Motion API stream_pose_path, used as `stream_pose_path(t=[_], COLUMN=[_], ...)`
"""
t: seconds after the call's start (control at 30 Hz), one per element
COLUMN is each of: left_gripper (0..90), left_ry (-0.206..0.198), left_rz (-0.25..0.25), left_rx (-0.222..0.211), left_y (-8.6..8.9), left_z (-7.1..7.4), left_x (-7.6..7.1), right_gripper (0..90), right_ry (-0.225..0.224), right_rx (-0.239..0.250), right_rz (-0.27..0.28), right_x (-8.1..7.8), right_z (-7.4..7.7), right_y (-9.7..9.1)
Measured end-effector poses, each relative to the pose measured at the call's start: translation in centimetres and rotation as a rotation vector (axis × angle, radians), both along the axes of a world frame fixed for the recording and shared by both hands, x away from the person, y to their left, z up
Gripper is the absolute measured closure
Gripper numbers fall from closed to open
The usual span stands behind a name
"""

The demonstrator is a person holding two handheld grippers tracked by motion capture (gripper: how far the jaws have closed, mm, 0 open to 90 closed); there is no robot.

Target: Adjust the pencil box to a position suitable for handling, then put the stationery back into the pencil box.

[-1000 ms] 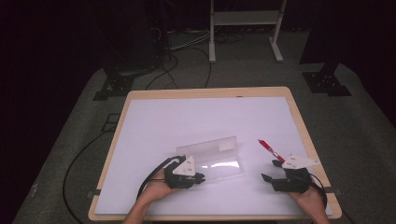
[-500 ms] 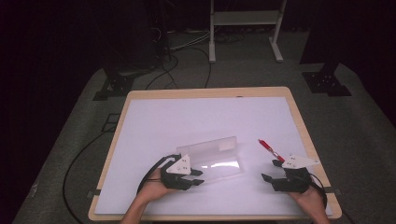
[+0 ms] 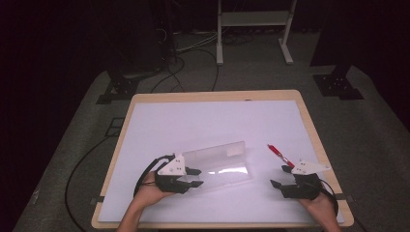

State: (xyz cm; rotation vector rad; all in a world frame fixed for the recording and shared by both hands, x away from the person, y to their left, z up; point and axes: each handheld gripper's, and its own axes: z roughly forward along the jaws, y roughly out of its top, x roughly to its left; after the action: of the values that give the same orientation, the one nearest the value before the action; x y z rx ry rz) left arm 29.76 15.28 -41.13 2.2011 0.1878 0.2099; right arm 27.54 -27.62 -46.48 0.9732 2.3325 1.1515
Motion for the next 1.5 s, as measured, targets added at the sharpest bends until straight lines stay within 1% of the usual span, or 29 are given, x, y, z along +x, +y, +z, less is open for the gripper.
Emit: stream_pose_path(t=[0.1,0.17,0.23,0.4,0.5,0.57,0.63,0.77,0.8,0.9,0.93,1.0,1.13,1.23,1.3,1.4,1.5], left_gripper=[61.0,61.1,61.0,60.3,59.7,59.3,59.0,58.9,58.8,58.5,58.0,57.2,54.1,50.5,48.7,45.3,41.4], left_ry=[-0.002,0.002,-0.002,-0.009,0.003,-0.001,0.002,0.005,0.004,-0.004,0.000,-0.005,0.008,0.015,0.018,0.022,0.030], left_rz=[0.017,0.031,0.036,0.067,0.091,0.106,0.119,0.145,0.155,0.177,0.182,0.203,0.239,0.259,0.258,0.270,0.283], left_rx=[-0.011,-0.029,-0.030,-0.041,-0.060,-0.061,-0.071,-0.073,-0.086,-0.087,-0.092,-0.091,-0.088,-0.087,-0.089,-0.079,-0.080], left_y=[0.7,1.3,1.7,3.0,3.8,4.3,4.9,6.0,6.5,7.3,7.7,8.3,9.6,10.0,10.1,10.1,10.2], left_z=[0.3,0.5,0.7,1.1,1.3,1.3,1.3,1.6,1.7,1.8,1.9,1.9,1.8,1.8,1.8,1.6,1.3], left_x=[0.0,0.0,0.0,0.1,0.2,0.3,0.3,0.4,0.4,0.4,0.4,0.4,0.5,0.6,0.6,0.7,0.9], right_gripper=[27.9,27.9,27.9,27.7,27.5,27.6,27.5,27.3,27.3,27.3,27.3,27.3,27.1,26.5,26.5,26.5,26.5], right_ry=[-0.001,-0.001,0.004,0.006,0.009,0.017,0.025,0.024,0.024,0.023,0.023,0.024,0.022,0.026,0.017,0.013,0.013], right_rx=[-0.001,-0.002,-0.004,-0.002,0.001,0.002,0.006,0.009,0.008,0.008,0.008,0.008,0.003,0.004,0.004,0.010,0.011], right_rz=[0.001,0.000,-0.001,0.006,0.010,0.013,0.022,0.020,0.017,0.009,0.007,0.005,0.003,-0.004,-0.007,-0.014,-0.025], right_x=[0.0,0.0,0.1,0.2,0.3,0.3,0.3,0.4,0.4,0.4,0.4,0.4,0.5,0.8,1.0,1.2,1.5], right_z=[0.0,0.0,0.0,0.0,0.0,0.1,0.2,0.4,0.4,0.4,0.4,0.4,0.5,0.9,1.2,1.6,2.1], right_y=[0.0,0.0,0.0,0.0,0.0,0.0,-0.1,-0.2,-0.2,-0.3,-0.3,-0.3,-0.4,-0.6,-0.8,-1.0,-1.3])
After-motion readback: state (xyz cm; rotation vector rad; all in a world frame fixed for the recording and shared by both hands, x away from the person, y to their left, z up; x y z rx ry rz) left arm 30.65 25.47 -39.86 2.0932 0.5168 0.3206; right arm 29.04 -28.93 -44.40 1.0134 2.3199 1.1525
